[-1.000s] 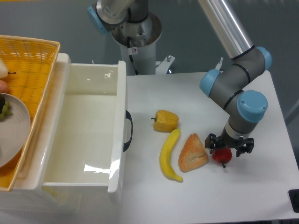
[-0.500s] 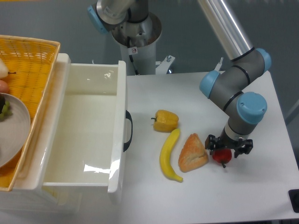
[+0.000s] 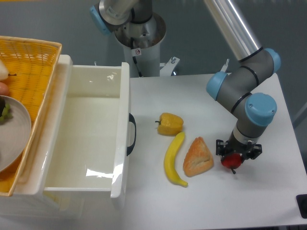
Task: Pick up the red pepper
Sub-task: 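Lower the gripper around the red pepper and close on it, then lift the grasped red pepper up off the table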
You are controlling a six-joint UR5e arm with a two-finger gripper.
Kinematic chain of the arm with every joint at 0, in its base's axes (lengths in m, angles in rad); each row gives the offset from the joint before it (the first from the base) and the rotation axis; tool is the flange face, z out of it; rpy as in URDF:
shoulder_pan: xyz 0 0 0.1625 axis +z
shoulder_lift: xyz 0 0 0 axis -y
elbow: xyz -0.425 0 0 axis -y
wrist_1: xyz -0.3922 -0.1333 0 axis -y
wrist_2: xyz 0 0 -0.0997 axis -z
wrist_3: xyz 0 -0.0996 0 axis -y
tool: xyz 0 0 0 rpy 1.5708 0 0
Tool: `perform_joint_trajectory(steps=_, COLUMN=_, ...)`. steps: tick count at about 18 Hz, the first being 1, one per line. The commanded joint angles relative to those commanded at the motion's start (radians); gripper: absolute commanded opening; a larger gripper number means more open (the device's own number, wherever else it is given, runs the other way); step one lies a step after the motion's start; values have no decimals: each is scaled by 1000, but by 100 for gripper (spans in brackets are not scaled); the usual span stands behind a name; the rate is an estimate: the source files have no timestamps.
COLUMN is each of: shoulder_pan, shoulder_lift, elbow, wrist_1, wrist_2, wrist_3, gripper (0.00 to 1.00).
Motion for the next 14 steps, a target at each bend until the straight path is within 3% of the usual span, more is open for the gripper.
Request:
perform_joint_trajectory(steps=2, shoulder_pan=-2, shoulder_lift=21, elbow=3, wrist_1=-2, wrist_2=0, wrist_3=23, gripper=40)
perform_joint_trajectory(steps=7, shoulder_pan=-3, shoulder_lift=69, elbow=-31, wrist_1=-9, wrist_2=-2, wrist_3=288, gripper=41)
perform_joint_trajectory(steps=9, shoulder_pan=-2, shoulder_lift=78, elbow=-29, wrist_1=-17, wrist_2=0, wrist_3=296, gripper=41)
perform_joint_trajectory(steps=14, shoulder_pan=-8, shoulder_lift=139, elbow=-9, wrist_1=-106, wrist_2=-32, wrist_3=298, gripper=41)
